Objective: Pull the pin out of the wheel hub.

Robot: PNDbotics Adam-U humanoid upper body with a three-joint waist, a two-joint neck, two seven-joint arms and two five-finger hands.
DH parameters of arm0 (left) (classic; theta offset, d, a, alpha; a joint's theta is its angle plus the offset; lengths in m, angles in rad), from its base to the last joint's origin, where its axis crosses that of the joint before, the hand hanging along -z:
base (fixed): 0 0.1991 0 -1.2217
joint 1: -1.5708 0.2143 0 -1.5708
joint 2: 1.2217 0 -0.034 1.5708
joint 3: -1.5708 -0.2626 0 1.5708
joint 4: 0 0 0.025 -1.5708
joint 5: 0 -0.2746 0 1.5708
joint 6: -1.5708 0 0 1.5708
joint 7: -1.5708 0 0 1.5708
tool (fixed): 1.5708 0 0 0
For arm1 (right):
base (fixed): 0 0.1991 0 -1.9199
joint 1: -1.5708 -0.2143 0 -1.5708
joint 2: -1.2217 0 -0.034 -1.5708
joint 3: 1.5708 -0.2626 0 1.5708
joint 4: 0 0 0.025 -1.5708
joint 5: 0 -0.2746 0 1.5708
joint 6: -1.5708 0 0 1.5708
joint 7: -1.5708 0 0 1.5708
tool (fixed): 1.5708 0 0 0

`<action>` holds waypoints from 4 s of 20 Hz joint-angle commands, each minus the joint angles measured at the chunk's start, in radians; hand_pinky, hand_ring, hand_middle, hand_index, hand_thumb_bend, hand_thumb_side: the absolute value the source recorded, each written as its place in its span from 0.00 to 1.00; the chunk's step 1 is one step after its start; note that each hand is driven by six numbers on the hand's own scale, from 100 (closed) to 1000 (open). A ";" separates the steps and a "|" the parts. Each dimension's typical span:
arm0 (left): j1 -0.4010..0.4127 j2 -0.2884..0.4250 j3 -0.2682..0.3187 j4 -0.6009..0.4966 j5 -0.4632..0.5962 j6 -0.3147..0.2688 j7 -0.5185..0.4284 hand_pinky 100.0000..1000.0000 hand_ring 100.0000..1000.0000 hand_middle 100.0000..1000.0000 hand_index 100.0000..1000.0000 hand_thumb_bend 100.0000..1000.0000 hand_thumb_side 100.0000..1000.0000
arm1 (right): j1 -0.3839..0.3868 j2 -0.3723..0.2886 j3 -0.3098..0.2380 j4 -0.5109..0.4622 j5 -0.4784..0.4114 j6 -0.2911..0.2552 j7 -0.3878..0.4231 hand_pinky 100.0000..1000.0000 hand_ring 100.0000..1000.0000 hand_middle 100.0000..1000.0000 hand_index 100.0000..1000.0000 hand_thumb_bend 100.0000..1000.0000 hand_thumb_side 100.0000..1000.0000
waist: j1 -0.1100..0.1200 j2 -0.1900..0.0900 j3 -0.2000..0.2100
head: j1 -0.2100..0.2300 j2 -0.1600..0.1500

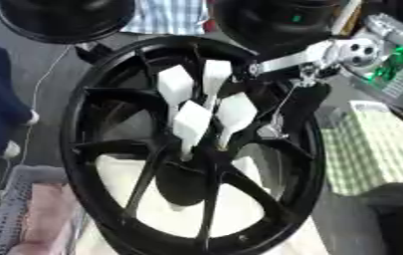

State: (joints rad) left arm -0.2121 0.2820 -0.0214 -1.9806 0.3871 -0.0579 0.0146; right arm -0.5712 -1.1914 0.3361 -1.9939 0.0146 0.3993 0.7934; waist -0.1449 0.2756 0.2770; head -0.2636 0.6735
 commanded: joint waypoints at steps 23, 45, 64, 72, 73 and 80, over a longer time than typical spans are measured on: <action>-0.020 0.006 -0.004 -0.019 0.003 -0.005 -0.006 0.62 0.71 0.56 0.74 0.04 0.73 | 0.009 -0.008 -0.008 -0.006 0.025 0.043 -0.041 0.84 0.94 0.79 0.88 0.10 0.00 | 0.015 0.006 0.012 | 0.001 -0.026; -0.023 0.001 -0.006 -0.019 0.005 -0.002 -0.008 0.62 0.72 0.57 0.74 0.04 0.73 | 0.001 0.006 -0.009 -0.006 0.053 0.056 -0.160 0.74 0.79 0.51 0.64 0.06 0.00 | 0.014 0.019 0.018 | 0.002 -0.032; -0.020 0.005 -0.005 -0.019 0.008 -0.002 -0.009 0.62 0.72 0.57 0.74 0.04 0.72 | -0.028 -0.006 -0.056 -0.006 0.008 0.047 -0.275 0.62 0.59 0.25 0.37 0.06 0.00 | 0.012 0.006 0.011 | 0.013 -0.025; -0.016 0.007 -0.002 -0.019 0.007 -0.002 -0.007 0.62 0.72 0.57 0.74 0.05 0.72 | -0.053 -0.011 -0.130 -0.006 0.040 0.057 -0.251 0.57 0.52 0.14 0.28 0.17 0.00 | 0.011 0.002 0.002 | 0.021 -0.025; -0.015 0.007 -0.002 -0.019 0.007 -0.002 -0.007 0.62 0.72 0.57 0.74 0.05 0.72 | -0.055 -0.011 -0.137 -0.006 0.040 0.060 -0.251 0.57 0.51 0.13 0.27 0.18 0.00 | 0.011 0.001 0.001 | 0.022 -0.025; -0.012 0.006 -0.001 -0.019 0.007 0.002 -0.011 0.62 0.72 0.57 0.74 0.05 0.73 | -0.051 -0.014 -0.146 -0.006 0.045 0.085 -0.284 0.50 0.40 0.01 0.18 0.29 0.00 | 0.009 0.003 0.001 | 0.022 -0.025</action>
State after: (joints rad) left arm -0.2205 0.2736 -0.0268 -1.9806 0.3909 -0.0566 0.0057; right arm -0.6081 -1.1670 0.2147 -1.9937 0.0525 0.4800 0.5209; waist -0.1422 0.3019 0.2792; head -0.2431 0.6559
